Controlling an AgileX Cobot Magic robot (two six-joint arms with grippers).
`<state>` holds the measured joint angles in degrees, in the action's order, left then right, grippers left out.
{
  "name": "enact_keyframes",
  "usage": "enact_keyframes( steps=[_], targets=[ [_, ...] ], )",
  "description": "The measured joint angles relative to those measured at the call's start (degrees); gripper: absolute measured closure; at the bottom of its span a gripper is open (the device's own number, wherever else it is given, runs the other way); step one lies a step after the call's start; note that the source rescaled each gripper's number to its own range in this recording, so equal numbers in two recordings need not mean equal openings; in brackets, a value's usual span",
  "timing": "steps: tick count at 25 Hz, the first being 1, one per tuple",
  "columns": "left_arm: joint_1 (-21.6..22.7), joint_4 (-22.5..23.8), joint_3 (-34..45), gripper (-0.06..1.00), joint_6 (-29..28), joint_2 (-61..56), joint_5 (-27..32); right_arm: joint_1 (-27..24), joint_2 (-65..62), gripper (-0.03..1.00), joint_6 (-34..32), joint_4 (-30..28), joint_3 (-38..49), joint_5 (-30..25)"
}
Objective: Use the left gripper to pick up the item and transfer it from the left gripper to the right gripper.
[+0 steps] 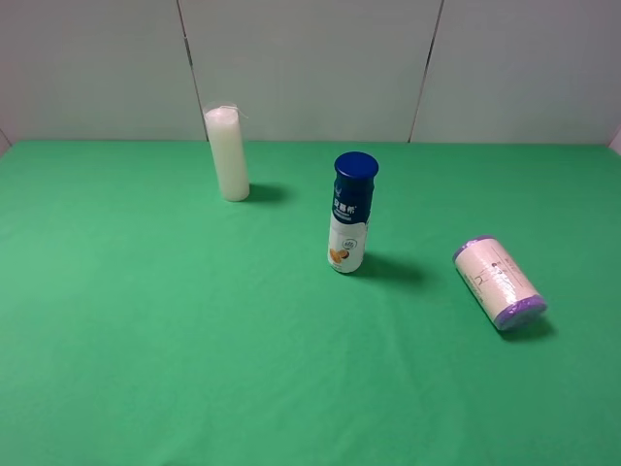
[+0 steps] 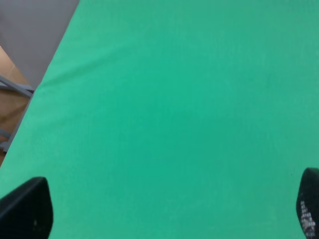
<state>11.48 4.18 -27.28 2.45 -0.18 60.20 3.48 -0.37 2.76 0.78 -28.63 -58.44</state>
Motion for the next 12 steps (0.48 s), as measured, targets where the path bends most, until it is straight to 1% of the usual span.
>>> enact_keyframes(
  steps=[12],
  targets=[
    [0.0,0.0,0.0,0.0,0.0,0.0,0.0,0.0,0.0,-0.03,0.0,0.0,0.0,0.0]
  ],
)
